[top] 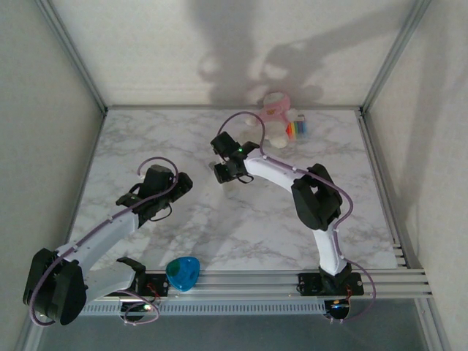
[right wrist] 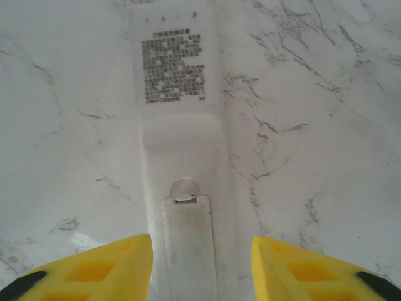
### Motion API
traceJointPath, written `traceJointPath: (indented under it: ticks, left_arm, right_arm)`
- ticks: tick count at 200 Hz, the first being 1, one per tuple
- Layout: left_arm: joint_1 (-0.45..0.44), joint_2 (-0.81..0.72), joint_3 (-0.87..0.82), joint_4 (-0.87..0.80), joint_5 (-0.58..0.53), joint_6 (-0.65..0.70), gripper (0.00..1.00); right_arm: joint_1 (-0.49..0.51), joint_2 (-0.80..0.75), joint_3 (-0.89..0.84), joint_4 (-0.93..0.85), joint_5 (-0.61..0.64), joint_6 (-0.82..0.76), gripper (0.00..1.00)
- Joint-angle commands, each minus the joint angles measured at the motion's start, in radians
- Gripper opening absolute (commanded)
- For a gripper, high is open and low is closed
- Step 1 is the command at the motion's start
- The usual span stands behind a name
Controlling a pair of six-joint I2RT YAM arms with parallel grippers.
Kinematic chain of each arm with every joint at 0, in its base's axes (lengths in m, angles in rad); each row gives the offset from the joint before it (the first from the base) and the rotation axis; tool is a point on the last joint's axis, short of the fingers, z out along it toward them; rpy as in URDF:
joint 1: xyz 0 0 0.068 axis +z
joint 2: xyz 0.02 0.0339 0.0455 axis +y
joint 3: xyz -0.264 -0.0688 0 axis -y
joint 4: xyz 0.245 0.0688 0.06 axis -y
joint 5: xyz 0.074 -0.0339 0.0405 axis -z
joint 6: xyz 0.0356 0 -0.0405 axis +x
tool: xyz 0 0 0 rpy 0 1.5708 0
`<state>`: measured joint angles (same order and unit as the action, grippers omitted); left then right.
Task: Load the batteries into the remote control
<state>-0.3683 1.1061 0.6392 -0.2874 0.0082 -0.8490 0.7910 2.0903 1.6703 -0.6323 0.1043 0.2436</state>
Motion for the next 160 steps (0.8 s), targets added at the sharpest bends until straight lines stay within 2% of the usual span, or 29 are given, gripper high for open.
traceJointPath:
  ticks: [1, 66, 116, 148, 160]
  left_arm:
    - [0.011, -0.018, -0.004, 0.011, 0.009, 0.015, 1.0]
    - [0.011, -0.011, 0.001, 0.009, 0.01, 0.017, 1.0]
    - [0.011, -0.01, -0.001, 0.01, 0.009, 0.021, 1.0]
    - [0.011, 0.003, 0.013, 0.008, -0.007, 0.016, 1.0]
    - [0.011, 0.004, 0.02, 0.006, -0.02, 0.017, 1.0]
  right_arm:
    - [-0.017, 0.046, 0.026, -0.051, 0.005, 0.011, 0.45]
    - [-0.029, 0.139, 0.043, -0.07, 0.011, -0.001, 0.44]
    - [-0.029, 0.113, -0.004, -0.056, 0.008, 0.014, 0.44]
    - [-0.028, 0.042, 0.023, -0.063, 0.009, -0.008, 0.51]
    - [-0.024, 0.014, 0.015, -0.054, 0.0, -0.015, 0.57]
